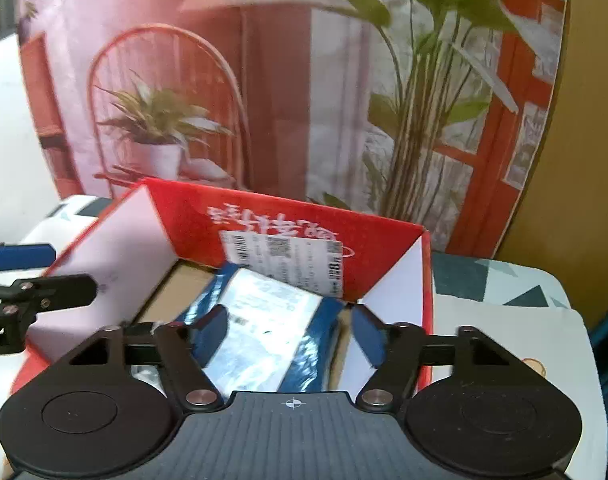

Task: Organize soft objects
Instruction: 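Open both grippers to release the snack bag inside the box, then move both grippers down to the orange floral cloth beside the box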

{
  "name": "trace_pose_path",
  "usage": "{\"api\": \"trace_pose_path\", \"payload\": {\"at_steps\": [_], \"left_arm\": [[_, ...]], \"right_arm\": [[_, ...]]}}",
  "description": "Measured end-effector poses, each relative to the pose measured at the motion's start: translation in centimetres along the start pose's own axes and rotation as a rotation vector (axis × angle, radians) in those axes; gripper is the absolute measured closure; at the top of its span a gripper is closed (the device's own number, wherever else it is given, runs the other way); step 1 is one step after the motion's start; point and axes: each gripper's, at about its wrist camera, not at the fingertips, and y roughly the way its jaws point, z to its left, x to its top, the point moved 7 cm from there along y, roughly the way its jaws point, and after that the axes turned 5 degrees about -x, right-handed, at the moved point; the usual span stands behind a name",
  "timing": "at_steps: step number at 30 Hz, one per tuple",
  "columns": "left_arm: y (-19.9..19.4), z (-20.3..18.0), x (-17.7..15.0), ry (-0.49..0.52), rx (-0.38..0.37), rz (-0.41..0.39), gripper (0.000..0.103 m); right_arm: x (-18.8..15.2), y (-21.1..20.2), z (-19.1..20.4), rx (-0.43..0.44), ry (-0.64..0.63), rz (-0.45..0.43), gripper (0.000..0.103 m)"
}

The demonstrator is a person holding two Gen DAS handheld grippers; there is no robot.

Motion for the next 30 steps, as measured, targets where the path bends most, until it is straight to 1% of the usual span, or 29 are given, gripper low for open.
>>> {"api": "trace_pose_path", "payload": {"at_steps": [1,2,3,7,11,15,18,21,24,30], "left_arm": [[-0.6,-0.1,0.0,0.004,0.004,-0.011,0.003],[-1.4,-0.1,-0.1,0.012,0.010,-0.025,0.000],[-2.0,-0.2,-0.2,0.019,0.016,-0.030,0.000],[-4.5,-0.3,-1.1,0.047,0.045,-0.039,0.000],[-7.1,-0.5,-2.9,0.063,0.045,-0.056,0.000],[-9.0,-0.1,-6.1,0.020,0.011,-0.018,0.000],[-10.1,0.6,-8.7,-0.019,0.007,-0.002,0.000],[-11.0,1.4,-11.1,-0.057,0.012,0.012,0.000],[-11.6,1.8,-13.4,-0.091,0.005,0.033,0.000],[-12.1,1.1,-16.6,-0.044,0.038,0.049,0.000]], "right_arm": [[-0.3,-0.7,0.2,0.003,-0.001,-0.012,0.013],[-0.5,-1.6,0.3,0.001,0.001,-0.032,0.007],[-0.7,-2.4,0.3,-0.003,0.006,-0.055,0.000],[-1.6,-5.2,0.4,-0.021,0.003,-0.119,0.000],[-3.1,-7.9,0.5,0.016,0.033,-0.174,0.000],[-5.0,-10.2,1.3,0.027,0.029,-0.211,0.000],[-6.7,-11.6,2.3,0.054,0.034,-0.227,0.000],[-8.9,-12.5,3.2,0.082,0.045,-0.220,0.000],[-11.5,-13.1,3.9,0.092,0.055,-0.195,0.000],[-16.0,-13.9,5.1,0.104,0.051,-0.147,0.001]]}}
